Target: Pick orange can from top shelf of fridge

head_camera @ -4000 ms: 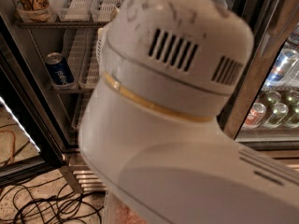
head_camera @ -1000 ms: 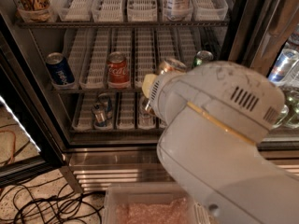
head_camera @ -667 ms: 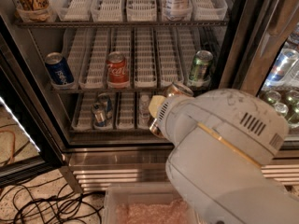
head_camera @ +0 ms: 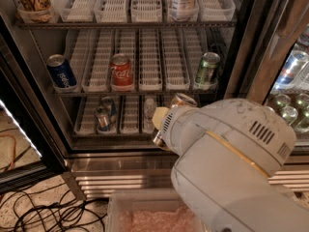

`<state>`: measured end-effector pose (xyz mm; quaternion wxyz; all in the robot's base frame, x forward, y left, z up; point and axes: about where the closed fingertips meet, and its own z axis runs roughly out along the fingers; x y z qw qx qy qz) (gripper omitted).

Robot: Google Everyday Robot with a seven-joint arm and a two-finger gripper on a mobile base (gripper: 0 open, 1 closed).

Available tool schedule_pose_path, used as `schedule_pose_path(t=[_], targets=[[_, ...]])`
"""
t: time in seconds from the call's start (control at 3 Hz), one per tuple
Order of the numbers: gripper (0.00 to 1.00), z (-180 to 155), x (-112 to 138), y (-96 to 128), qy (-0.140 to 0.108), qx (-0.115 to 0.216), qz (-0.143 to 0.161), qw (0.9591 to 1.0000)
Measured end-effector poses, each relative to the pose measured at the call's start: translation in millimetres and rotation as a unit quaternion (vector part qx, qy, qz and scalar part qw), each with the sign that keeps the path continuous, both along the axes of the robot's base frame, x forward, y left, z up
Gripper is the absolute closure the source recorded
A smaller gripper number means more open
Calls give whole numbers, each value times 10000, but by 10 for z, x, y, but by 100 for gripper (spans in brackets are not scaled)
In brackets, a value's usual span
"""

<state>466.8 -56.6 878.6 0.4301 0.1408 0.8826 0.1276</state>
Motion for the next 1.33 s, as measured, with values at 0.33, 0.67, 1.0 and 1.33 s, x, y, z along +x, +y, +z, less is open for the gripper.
schedule_pose_path(t=[0.33,0.67,1.0,1.33], targets=[[100,-634,-211,109,797,505,-72,9955],[100,-1250,-485,412,1701,1073,22,9796],[100,-1606,-778,763,2464,1554,162,9565],[100,-1586,-830,831,2575,1748,113,9503]])
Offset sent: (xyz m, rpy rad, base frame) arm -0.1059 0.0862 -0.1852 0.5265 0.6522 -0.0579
